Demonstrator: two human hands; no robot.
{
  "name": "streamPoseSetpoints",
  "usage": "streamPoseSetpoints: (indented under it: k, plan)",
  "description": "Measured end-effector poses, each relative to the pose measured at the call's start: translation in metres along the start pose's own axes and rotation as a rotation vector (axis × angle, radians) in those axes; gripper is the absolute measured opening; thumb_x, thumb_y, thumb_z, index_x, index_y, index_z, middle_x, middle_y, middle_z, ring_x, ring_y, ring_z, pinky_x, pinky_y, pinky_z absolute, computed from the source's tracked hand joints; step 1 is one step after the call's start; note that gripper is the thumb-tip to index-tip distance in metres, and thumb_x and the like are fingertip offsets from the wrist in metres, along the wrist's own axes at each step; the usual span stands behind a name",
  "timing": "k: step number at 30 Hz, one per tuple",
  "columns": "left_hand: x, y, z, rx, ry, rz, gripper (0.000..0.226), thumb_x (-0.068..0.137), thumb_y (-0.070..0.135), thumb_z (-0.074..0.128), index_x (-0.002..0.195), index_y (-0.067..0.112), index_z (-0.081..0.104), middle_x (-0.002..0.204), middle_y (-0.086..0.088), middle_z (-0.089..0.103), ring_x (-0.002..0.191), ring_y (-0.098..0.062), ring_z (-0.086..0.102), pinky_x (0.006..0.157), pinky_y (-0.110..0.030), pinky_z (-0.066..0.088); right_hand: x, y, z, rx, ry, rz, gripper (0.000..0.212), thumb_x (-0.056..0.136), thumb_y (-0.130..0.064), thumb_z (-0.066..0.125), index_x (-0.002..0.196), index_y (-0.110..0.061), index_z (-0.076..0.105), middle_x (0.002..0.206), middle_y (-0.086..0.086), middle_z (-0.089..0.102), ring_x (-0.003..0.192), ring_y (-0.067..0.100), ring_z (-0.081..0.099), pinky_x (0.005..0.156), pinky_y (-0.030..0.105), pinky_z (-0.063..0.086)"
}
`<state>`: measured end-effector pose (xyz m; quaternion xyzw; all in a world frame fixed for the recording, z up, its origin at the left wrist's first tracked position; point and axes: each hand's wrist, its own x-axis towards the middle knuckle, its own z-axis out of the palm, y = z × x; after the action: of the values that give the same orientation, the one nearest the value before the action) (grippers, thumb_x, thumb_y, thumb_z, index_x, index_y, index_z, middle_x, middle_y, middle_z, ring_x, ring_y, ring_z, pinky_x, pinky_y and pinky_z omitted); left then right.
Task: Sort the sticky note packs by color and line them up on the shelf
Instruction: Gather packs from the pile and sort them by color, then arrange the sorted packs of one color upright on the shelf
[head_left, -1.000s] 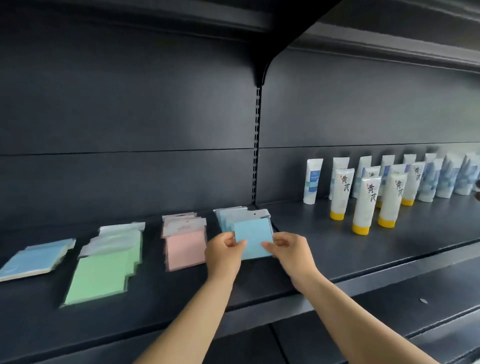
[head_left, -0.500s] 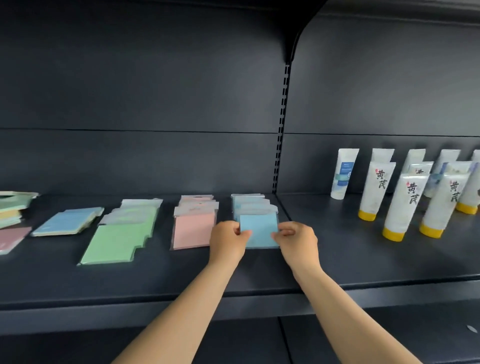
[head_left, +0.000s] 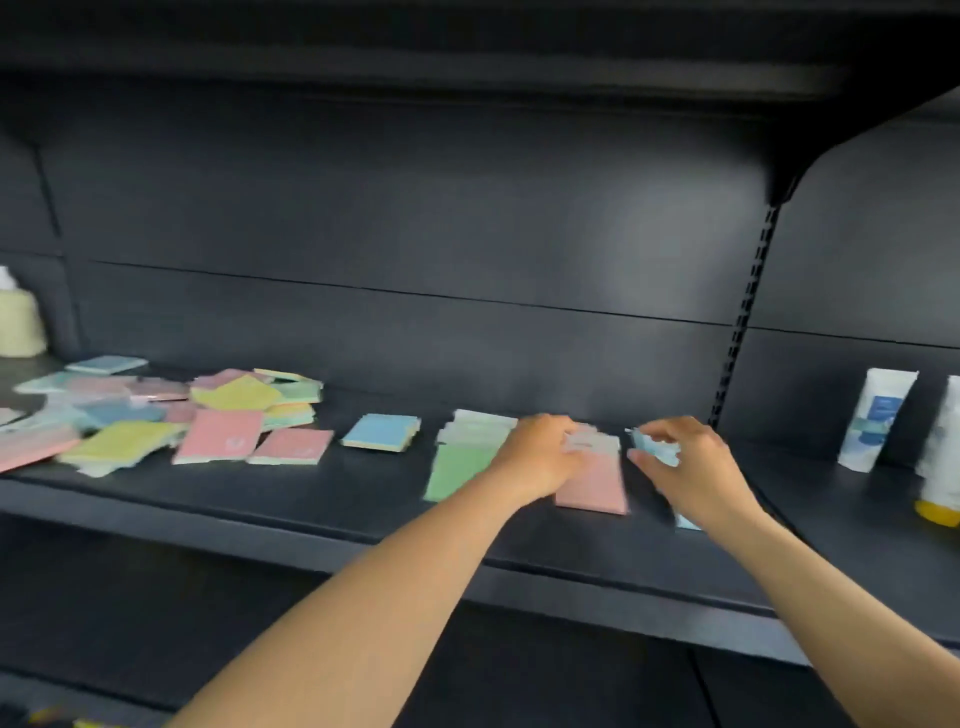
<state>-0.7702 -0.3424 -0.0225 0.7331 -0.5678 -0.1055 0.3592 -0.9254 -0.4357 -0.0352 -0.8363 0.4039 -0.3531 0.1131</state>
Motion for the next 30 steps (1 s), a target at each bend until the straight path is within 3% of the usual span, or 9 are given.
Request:
streamPoseSetpoints:
  k: [3, 8, 13, 18, 21, 27, 30]
  plan:
    - [-0.032, -0.066, -0.083, 0.252, 0.02, 0.009, 0.04, 0.09, 0.029, 0.058, 0.127, 0.013, 0.055, 0.125, -0.008, 0.055, 0.118, -0.025, 0.049, 0.096, -0.03, 0.038, 0.002, -0.075, 0.024, -0.12, -0.143, -0.137, 0.043, 0.083, -0.033, 0.069, 0.121, -0.015, 0.061, 0.122, 0.005, 0.056, 0.118, 0.026, 0.044, 0.096, 0.026, 0.032]
    - [-0.085, -0.18, -0.225, 0.579, -0.032, -0.068, 0.038, 0.09, 0.03, 0.053, 0.125, 0.013, 0.054, 0.127, -0.005, 0.053, 0.117, -0.025, 0.052, 0.093, -0.033, 0.043, -0.016, -0.217, 0.087, -0.208, -0.331, -0.23, 0.057, 0.083, -0.047, 0.064, 0.132, -0.023, 0.048, 0.133, 0.002, 0.046, 0.128, 0.025, 0.034, 0.104, 0.032, 0.03]
    - [-0.137, -0.263, -0.339, 0.764, -0.029, -0.164, 0.043, 0.093, 0.032, 0.051, 0.133, 0.016, 0.051, 0.13, -0.01, 0.051, 0.12, -0.028, 0.05, 0.094, -0.035, 0.043, -0.028, -0.335, 0.15, -0.237, -0.422, -0.328, 0.061, 0.085, -0.044, 0.062, 0.138, -0.021, 0.042, 0.135, 0.004, 0.044, 0.129, 0.025, 0.032, 0.105, 0.038, 0.035]
    - [-0.163, -0.328, -0.41, 0.776, -0.057, -0.24, 0.045, 0.091, 0.037, 0.053, 0.131, 0.017, 0.052, 0.13, -0.004, 0.053, 0.114, -0.024, 0.052, 0.08, -0.03, 0.042, -0.021, -0.406, 0.193, -0.244, -0.459, -0.335, 0.062, 0.085, -0.045, 0.061, 0.139, -0.022, 0.04, 0.136, 0.004, 0.043, 0.131, 0.024, 0.031, 0.103, 0.036, 0.035]
    - [-0.162, -0.355, -0.43, 0.716, -0.03, -0.266, 0.048, 0.092, 0.036, 0.052, 0.134, 0.013, 0.049, 0.132, -0.006, 0.051, 0.118, -0.023, 0.05, 0.09, -0.033, 0.042, -0.008, -0.428, 0.212, -0.237, -0.473, -0.312, 0.061, 0.086, -0.043, 0.062, 0.139, -0.022, 0.04, 0.137, 0.004, 0.042, 0.133, 0.024, 0.029, 0.102, 0.036, 0.035]
    - [-0.126, -0.406, -0.445, 0.601, -0.043, -0.315, 0.041, 0.09, 0.038, 0.055, 0.118, 0.008, 0.057, 0.122, -0.007, 0.057, 0.111, -0.024, 0.054, 0.092, -0.035, 0.043, 0.029, -0.445, 0.254, -0.195, -0.525, -0.255, 0.059, 0.087, -0.044, 0.059, 0.138, -0.024, 0.04, 0.14, 0.001, 0.039, 0.135, 0.021, 0.027, 0.102, 0.034, 0.034]
    - [-0.094, -0.431, -0.451, 0.49, 0.001, -0.312, 0.021, 0.087, 0.039, 0.058, 0.097, 0.021, 0.058, 0.103, 0.0, 0.05, 0.092, -0.019, 0.047, 0.082, -0.03, 0.042, 0.055, -0.449, 0.278, -0.129, -0.531, -0.237, 0.052, 0.086, -0.041, 0.061, 0.133, -0.025, 0.045, 0.134, -0.001, 0.044, 0.127, 0.018, 0.037, 0.093, 0.029, 0.036]
